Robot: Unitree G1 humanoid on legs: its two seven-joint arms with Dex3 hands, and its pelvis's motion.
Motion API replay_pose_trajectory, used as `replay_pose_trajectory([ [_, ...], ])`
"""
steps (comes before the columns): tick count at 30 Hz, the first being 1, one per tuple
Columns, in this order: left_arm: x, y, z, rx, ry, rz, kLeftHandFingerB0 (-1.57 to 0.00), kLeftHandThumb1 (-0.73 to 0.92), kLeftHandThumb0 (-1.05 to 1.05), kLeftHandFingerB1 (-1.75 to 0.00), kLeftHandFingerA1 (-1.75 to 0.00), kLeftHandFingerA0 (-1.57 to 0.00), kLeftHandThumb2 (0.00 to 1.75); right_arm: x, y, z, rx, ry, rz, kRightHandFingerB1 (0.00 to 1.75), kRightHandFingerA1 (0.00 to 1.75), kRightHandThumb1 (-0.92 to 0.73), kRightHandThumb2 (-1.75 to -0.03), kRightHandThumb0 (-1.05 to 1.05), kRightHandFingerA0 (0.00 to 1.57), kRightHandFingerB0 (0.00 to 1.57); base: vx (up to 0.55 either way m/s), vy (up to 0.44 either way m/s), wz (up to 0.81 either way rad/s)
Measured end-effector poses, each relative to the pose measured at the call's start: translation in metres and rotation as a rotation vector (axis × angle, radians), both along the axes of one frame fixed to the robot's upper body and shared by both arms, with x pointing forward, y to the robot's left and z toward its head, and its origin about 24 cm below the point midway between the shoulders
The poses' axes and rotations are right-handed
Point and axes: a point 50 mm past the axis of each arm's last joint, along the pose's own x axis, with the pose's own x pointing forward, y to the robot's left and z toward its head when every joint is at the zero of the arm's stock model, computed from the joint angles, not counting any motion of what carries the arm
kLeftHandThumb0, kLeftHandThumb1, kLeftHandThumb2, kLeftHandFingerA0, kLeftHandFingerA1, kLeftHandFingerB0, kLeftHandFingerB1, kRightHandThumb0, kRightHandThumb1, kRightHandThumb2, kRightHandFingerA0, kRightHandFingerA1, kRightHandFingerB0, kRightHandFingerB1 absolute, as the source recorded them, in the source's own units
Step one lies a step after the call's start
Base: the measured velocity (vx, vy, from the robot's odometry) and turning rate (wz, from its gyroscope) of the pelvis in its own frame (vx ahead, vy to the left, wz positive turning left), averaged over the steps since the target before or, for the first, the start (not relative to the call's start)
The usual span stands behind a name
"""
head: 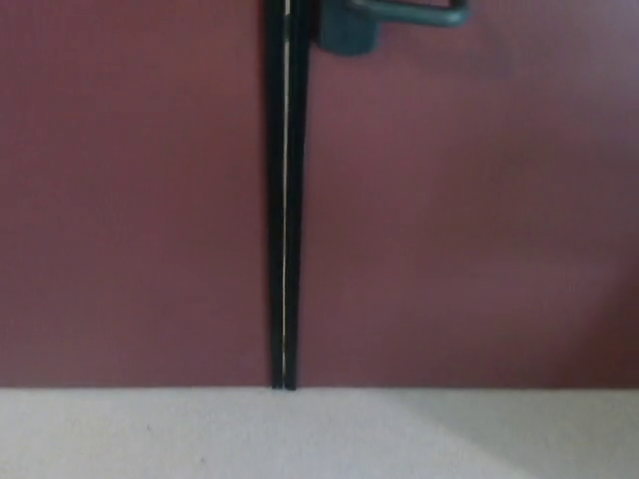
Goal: The robot walks towards the door handle and put its right hand on it and twist the handle
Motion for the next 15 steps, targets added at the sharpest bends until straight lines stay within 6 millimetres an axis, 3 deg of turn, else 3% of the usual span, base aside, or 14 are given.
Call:
replay_pose_trajectory([
  [10, 0.002, -0.0006, 0.0001, -0.001, -0.006, -0.002, -0.56, 0.6, -0.28, -0.42, -0.47, -0.72, 0.58, -0.004, -0.0011, -0.0002, 0.001, 0.018, -0.001, 0.46, 0.53, -0.51, -0.64, -0.28, 0.76, 0.57, 0.07, 0.11, -0.02],
  [15, 0.0034, 0.0021, 0.0018, 0.006, -0.01, -0.001, -0.56, 0.6, -0.29, -0.42, -0.48, -0.74, 0.58, -0.0032, 0.0027, -0.0011, 0.015, 0.015, 0.004, 0.46, 0.53, -0.51, -0.64, -0.28, 0.76, 0.56, 0.26, 0.115, -0.02],
])
